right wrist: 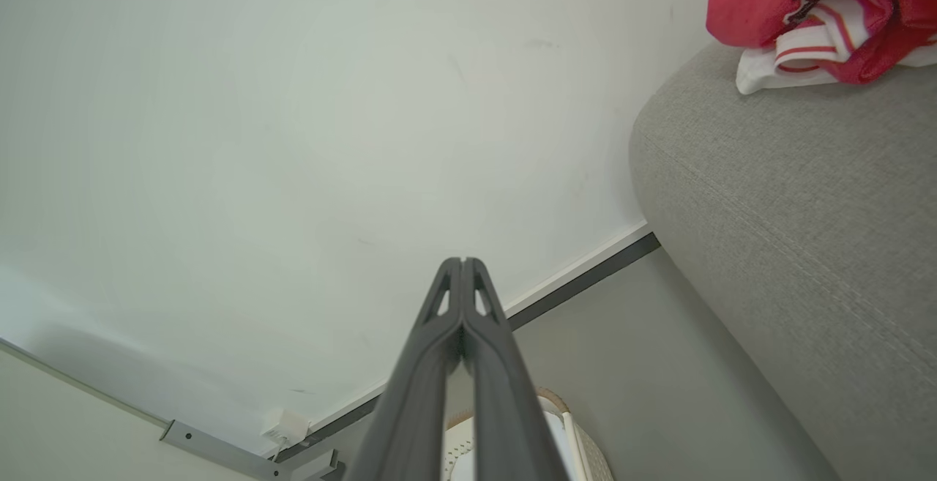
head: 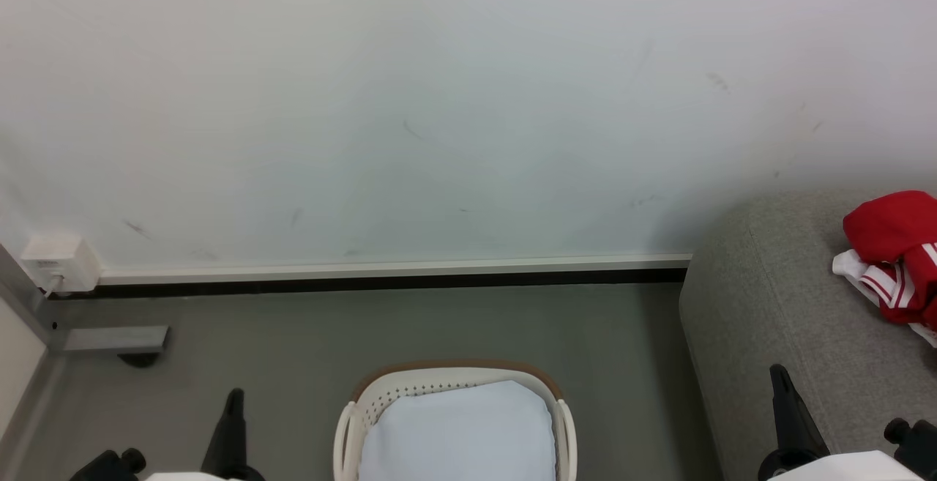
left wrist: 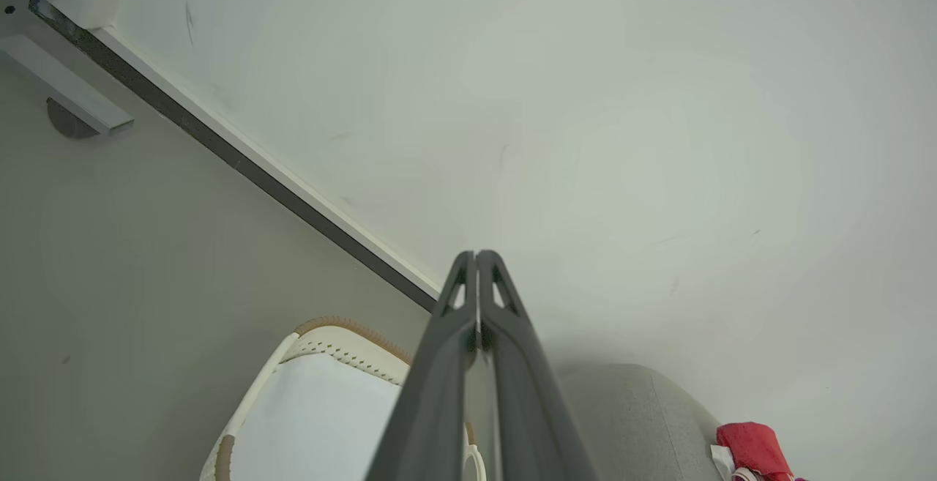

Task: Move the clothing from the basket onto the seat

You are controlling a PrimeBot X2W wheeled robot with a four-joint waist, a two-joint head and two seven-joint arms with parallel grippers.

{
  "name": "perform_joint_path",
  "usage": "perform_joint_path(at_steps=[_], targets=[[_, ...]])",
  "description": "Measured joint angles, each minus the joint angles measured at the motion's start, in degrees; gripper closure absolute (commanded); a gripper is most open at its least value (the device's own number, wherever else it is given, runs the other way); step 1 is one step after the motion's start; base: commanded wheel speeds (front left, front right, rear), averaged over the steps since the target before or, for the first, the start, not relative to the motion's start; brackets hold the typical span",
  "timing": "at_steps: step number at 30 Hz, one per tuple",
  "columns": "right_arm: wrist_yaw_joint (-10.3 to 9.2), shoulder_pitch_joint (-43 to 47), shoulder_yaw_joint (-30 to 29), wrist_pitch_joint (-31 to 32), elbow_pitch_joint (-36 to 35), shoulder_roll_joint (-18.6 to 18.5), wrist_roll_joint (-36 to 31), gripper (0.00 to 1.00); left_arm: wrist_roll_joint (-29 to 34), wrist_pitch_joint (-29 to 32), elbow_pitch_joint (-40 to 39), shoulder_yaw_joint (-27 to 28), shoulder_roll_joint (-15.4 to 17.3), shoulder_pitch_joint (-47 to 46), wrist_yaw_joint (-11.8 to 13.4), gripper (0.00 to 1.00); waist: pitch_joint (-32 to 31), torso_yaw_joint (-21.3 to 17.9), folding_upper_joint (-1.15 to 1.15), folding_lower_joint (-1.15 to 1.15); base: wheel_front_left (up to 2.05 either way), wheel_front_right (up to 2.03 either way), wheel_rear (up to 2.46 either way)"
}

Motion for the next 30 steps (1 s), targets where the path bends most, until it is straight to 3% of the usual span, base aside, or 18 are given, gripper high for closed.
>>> perform_joint_path(at_steps=[30], targets=[[0.0, -0.4, -4.9, 5.2, -1.5, 0.6, 17.1, 1.0, -19.7, 5.3, -1.7, 1.4, -0.3, -1.2, 0.0, 1.0, 0.9, -0.3, 0.0, 0.0, 0.0, 0.0, 0.0]])
